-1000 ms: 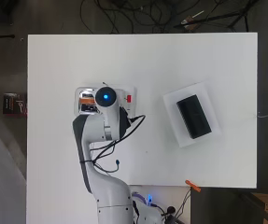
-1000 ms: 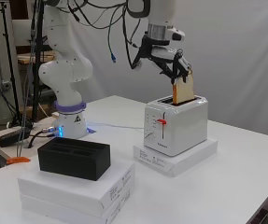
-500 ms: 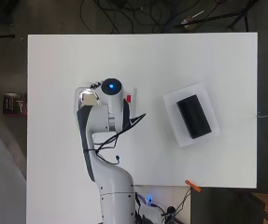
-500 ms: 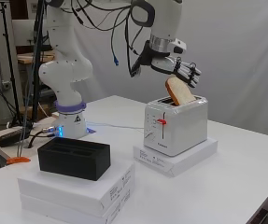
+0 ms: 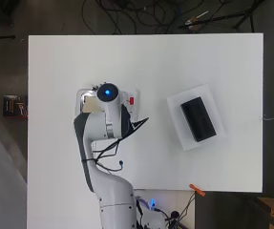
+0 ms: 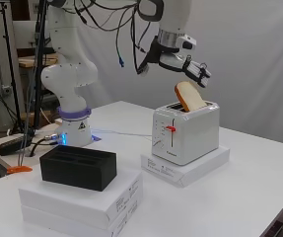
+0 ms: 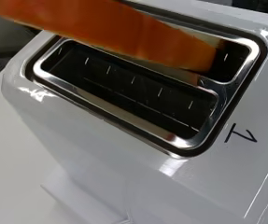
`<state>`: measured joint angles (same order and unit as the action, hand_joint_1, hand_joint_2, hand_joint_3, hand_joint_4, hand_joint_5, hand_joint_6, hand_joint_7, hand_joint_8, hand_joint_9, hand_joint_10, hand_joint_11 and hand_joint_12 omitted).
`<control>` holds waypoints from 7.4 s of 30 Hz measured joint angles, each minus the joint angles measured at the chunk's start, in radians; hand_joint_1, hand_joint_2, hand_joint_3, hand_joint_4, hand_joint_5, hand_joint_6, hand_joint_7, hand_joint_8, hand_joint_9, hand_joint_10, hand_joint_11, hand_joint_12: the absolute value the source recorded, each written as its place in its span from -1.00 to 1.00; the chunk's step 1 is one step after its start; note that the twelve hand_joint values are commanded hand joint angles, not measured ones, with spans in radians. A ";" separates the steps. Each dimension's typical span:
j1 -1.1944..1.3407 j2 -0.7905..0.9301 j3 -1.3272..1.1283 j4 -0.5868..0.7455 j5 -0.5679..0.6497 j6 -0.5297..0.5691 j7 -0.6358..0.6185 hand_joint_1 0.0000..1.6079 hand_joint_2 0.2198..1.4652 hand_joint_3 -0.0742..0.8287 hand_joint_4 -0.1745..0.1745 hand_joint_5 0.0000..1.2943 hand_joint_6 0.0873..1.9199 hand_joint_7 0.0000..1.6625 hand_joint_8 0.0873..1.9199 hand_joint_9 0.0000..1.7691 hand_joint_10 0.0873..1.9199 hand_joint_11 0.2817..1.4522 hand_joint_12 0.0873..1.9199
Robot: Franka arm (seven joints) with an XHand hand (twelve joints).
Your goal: Teleoperate dual arm-hand system to toast a bread
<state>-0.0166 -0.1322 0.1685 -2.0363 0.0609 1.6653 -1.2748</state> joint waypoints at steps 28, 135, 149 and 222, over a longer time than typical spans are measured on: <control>0.042 -0.174 0.034 -0.214 -0.199 0.155 0.175 -0.98 0.24 -0.84 -0.68 -0.38 -1.00 -0.07 -1.00 0.14 -1.00 -0.27 -1.00; 0.069 0.149 -0.011 0.121 -0.073 -0.222 0.359 -0.99 0.01 -0.84 0.14 -0.59 -1.00 -0.45 -1.00 -0.24 -1.00 -0.50 -1.00; 0.019 -0.012 -0.184 -0.094 -0.060 0.178 0.552 -0.97 0.25 -0.79 0.11 -0.67 -1.00 -0.70 -1.00 -0.63 -1.00 -0.81 -1.00; 1.668 -0.297 -1.911 -0.259 -0.384 0.347 0.980 -0.67 0.32 -0.84 0.51 -0.06 -1.00 -0.07 0.21 -0.09 0.49 -0.42 -0.41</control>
<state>1.6517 -0.4293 -1.7421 -2.2953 -0.3230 2.0125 -0.2951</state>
